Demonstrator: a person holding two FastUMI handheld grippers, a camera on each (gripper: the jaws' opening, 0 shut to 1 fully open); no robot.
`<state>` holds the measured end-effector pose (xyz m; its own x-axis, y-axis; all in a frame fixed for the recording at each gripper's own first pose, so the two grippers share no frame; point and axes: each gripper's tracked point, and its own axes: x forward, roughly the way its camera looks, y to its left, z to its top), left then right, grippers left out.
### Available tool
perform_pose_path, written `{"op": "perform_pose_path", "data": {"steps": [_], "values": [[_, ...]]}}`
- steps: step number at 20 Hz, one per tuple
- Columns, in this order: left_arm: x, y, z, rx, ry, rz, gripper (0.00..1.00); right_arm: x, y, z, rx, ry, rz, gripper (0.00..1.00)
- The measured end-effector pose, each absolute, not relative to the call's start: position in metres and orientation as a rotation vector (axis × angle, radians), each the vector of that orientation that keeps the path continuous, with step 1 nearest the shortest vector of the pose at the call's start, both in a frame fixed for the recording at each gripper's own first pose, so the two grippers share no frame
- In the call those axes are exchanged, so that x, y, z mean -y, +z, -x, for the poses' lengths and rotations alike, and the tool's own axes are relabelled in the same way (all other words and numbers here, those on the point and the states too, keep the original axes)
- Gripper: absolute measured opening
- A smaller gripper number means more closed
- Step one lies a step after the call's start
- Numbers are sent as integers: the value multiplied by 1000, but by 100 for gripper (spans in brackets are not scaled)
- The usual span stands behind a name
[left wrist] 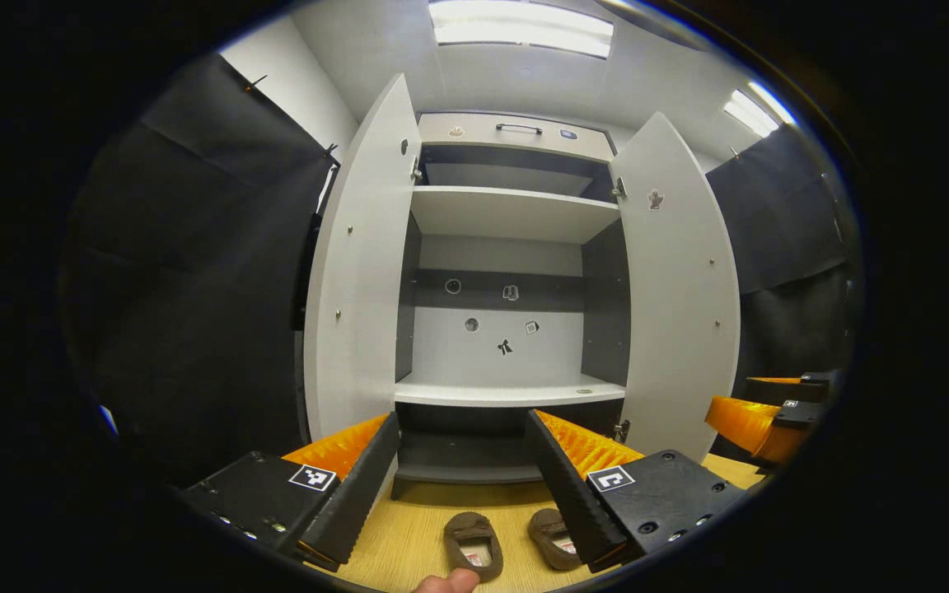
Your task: Grab one shoe with the right hand and put it into the shoe cabinet, grab the other shoe with the left hand and put it into the shoe cabinet; then close the right door with the right hand and the left door with the left hand.
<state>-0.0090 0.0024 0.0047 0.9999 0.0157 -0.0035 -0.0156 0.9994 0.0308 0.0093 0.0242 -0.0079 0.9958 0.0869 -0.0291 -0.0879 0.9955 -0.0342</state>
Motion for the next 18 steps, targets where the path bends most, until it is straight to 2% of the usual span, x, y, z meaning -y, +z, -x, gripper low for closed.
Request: {"op": "perform_pose_path", "data": {"steps": [7,13,14,16,17,18], "values": [[-6,8,9,7,40,-31,95,-54,-60,-41,-143,177,94,99],[-10,2,8,3,63,-30,95,-74,-148,-70,-330,225,145,98],[-10,3,8,3,66,-25,95,-77,-165,-72,-373,235,146,96],[-10,3,7,3,72,-22,95,-82,-204,-72,-470,255,136,87],[-11,2,7,1,76,-25,95,-83,-221,-73,-507,258,133,78],[-12,2,7,-2,80,-28,95,-83,-236,-73,-543,260,134,78]]}}
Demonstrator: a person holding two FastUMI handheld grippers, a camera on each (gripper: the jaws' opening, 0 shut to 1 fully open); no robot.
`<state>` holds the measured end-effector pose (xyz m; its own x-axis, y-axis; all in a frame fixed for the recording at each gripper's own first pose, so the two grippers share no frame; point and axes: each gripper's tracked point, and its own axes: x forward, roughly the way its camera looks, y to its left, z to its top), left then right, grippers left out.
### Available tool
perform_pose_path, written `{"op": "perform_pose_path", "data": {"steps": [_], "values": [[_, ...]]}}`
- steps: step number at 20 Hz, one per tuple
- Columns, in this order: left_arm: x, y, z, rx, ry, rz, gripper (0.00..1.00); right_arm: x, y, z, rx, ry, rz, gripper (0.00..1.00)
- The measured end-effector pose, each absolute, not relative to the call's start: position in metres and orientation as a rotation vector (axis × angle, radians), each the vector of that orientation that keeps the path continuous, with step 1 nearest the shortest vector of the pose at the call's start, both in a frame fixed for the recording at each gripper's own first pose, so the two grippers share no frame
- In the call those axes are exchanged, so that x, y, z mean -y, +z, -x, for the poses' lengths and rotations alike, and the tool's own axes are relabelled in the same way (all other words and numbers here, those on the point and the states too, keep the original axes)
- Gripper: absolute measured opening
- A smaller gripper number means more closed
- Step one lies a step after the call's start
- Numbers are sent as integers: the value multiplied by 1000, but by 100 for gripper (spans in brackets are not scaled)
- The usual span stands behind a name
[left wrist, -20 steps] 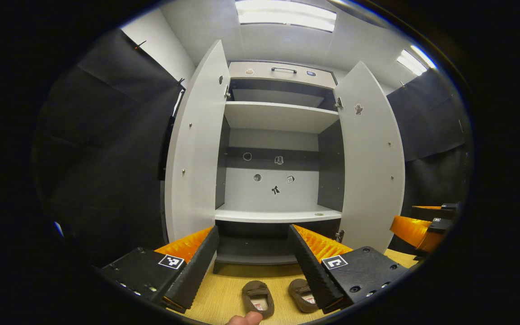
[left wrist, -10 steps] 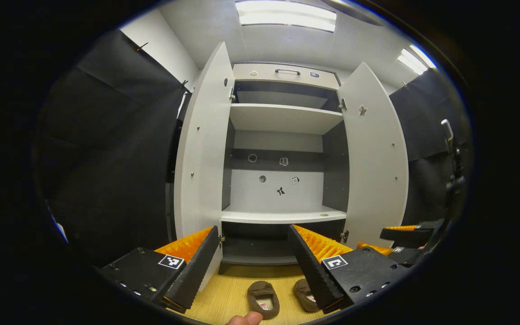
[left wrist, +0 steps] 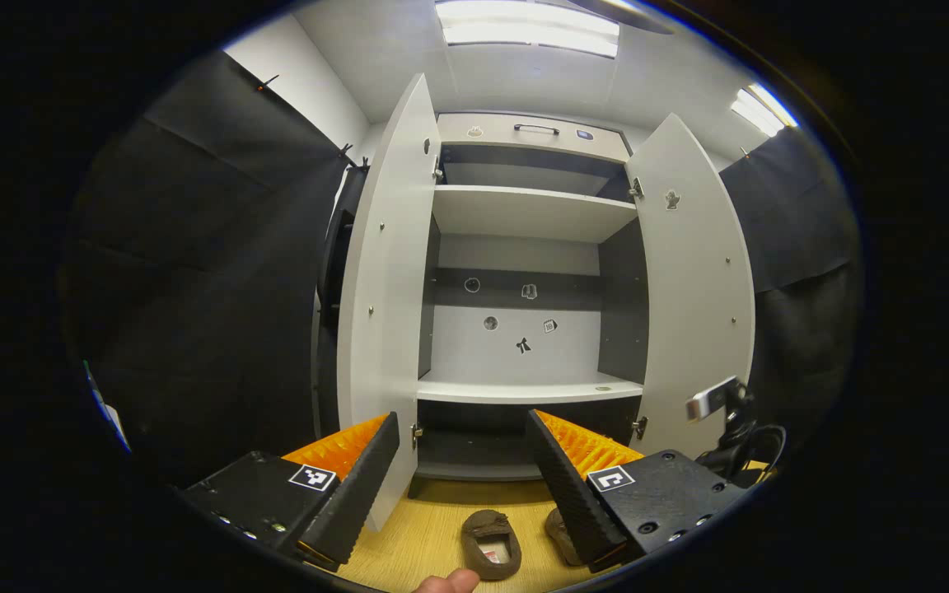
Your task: Grab one shoe with the right hand and put it into the shoe cabinet, grab the other shoe with the left hand and put it into the shoe cabinet; then close the right door with the right hand and the left door with the left hand.
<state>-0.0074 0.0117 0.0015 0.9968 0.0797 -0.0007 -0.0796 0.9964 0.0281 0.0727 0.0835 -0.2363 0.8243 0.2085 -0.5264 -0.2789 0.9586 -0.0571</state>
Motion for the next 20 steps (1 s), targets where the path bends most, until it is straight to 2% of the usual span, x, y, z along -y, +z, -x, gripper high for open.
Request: {"op": "perform_pose_path", "data": {"steps": [2,7,9,13,17,18,20], "values": [[-12,1,8,-5,82,-27,95,-81,-268,-74,-610,253,150,71],[-11,-3,8,-16,78,-23,95,-73,-331,-83,-757,227,167,62],[-11,-4,8,-20,80,-22,95,-70,-347,-88,-792,212,180,61],[-12,-7,8,-30,92,-14,95,-71,-363,-101,-806,191,215,46],[-13,-9,8,-39,104,-9,95,-70,-370,-112,-815,147,199,37],[-13,-9,8,-40,106,-11,95,-69,-374,-114,-808,146,202,39],[-16,-9,9,-41,113,-21,95,-68,-376,-117,-778,143,217,30]]}}
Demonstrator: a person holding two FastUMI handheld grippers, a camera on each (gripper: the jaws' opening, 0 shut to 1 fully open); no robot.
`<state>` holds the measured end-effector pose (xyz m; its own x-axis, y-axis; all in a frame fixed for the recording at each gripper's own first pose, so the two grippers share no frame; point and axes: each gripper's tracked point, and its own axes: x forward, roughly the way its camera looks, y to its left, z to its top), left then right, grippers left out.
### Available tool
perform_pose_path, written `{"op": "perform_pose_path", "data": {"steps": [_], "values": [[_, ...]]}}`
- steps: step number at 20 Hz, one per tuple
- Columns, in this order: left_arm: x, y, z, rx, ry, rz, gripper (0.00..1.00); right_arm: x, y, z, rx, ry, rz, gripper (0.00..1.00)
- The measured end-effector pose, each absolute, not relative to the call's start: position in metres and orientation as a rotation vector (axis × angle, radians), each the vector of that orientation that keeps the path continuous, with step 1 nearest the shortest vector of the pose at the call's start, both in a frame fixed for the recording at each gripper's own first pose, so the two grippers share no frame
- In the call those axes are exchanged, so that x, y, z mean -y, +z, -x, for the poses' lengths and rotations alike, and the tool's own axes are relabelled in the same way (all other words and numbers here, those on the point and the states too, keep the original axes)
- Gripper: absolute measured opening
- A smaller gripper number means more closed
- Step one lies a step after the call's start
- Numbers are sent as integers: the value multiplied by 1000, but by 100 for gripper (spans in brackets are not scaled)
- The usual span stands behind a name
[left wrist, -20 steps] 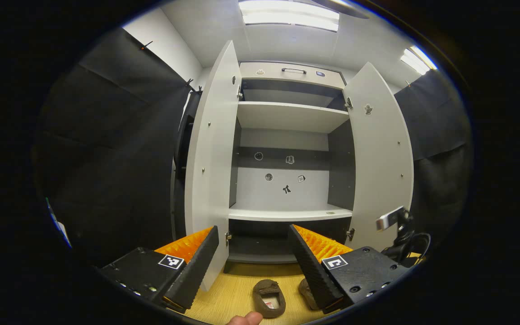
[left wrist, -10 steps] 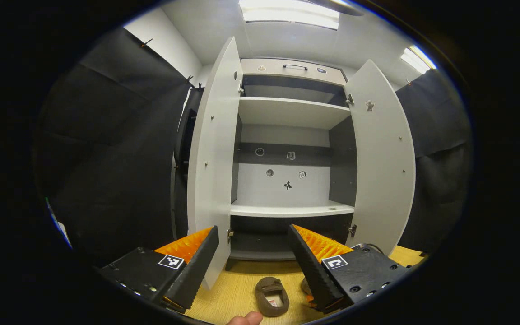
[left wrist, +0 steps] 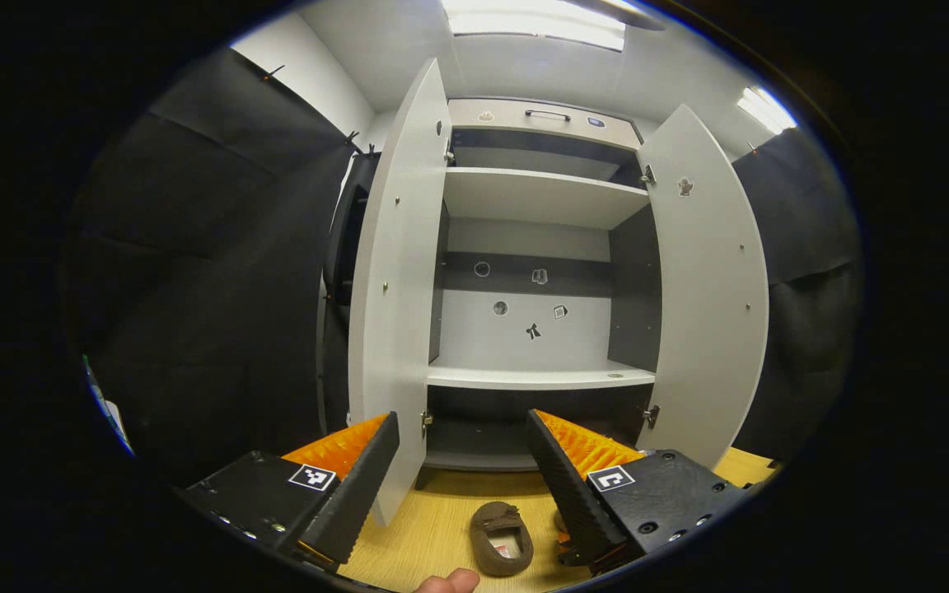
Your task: Grab one shoe with the right hand and put it into the shoe cabinet, grab the other shoe with the left hand and put it into the shoe cabinet; then close the right door with the right hand and the left door with the left hand.
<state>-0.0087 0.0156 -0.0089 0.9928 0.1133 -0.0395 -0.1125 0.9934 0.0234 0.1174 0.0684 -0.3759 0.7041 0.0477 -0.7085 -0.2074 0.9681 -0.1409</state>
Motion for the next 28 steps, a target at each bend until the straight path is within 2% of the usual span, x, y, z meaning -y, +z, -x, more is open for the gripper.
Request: {"op": "perform_pose_path", "data": {"steps": [1,3,9,16,21,28], "values": [[-16,-8,9,-40,115,-24,95,-67,-377,-117,-773,140,221,33],[-16,-9,8,-40,113,-19,95,-66,-377,-119,-760,128,208,30],[-14,-12,10,-56,107,-10,95,-66,-373,-120,-749,127,116,8],[-12,-14,9,-59,95,-10,95,-51,-331,-118,-625,146,144,6],[-7,-15,9,-55,61,-7,95,-42,-267,-116,-510,130,165,6],[0,-16,7,-42,16,-11,95,-53,-130,-143,-345,135,145,6]]}}
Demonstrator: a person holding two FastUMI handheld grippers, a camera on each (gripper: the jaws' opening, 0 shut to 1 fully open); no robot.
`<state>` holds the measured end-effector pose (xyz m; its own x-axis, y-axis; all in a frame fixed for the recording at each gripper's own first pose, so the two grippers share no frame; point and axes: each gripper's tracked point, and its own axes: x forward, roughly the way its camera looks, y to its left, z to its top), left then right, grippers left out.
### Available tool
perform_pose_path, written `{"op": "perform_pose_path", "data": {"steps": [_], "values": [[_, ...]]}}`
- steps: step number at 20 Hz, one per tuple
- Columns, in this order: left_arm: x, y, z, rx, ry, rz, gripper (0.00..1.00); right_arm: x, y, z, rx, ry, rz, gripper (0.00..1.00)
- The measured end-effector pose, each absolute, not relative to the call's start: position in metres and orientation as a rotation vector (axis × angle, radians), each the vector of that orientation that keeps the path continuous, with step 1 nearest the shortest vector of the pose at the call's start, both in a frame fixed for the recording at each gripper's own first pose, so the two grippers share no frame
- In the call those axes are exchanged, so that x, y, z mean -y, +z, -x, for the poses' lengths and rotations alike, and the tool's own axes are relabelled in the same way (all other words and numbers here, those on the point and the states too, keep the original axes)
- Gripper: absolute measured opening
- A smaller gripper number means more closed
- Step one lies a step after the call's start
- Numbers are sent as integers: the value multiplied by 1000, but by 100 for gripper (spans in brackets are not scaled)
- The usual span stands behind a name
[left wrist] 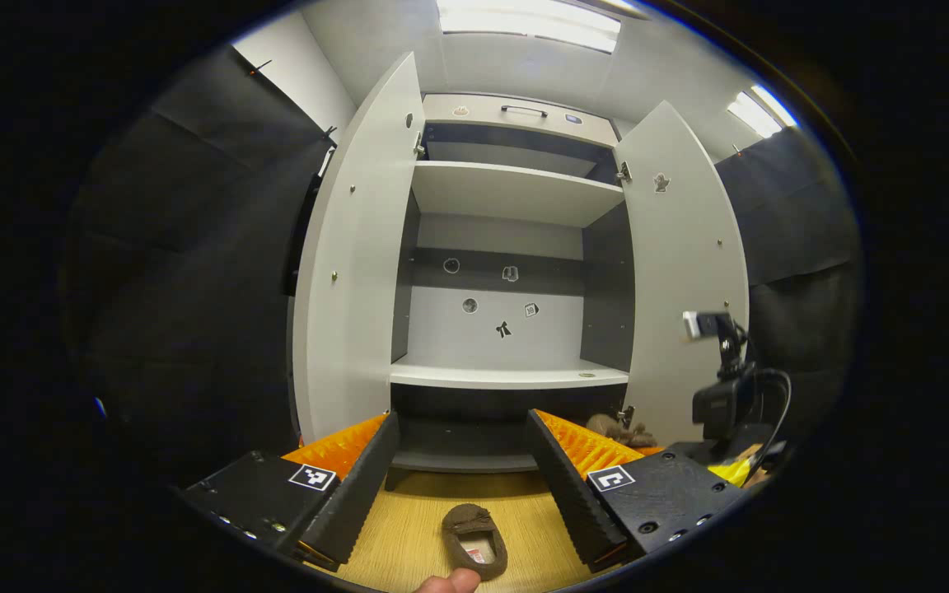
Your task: Grab one shoe with the right hand and put it into the shoe cabinet, grab the other shoe with the left hand and put it into the shoe cabinet; then close the right door with the right hand and the left door with the left hand.
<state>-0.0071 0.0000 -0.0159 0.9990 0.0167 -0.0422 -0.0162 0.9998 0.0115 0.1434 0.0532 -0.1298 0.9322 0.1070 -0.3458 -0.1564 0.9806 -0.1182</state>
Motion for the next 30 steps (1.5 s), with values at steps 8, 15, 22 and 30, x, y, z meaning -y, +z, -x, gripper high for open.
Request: {"op": "perform_pose_path", "data": {"steps": [8,15,22,30], "values": [[7,-19,11,-50,1,-13,95,-78,-7,-250,-266,151,150,5],[-5,-27,13,-44,28,-25,95,-71,-3,-360,-364,58,234,6],[-13,-64,6,-111,50,-27,95,-80,-33,-405,-475,21,328,6],[-15,-71,8,-129,46,-10,95,-82,-46,-418,-567,-13,296,6]]}}
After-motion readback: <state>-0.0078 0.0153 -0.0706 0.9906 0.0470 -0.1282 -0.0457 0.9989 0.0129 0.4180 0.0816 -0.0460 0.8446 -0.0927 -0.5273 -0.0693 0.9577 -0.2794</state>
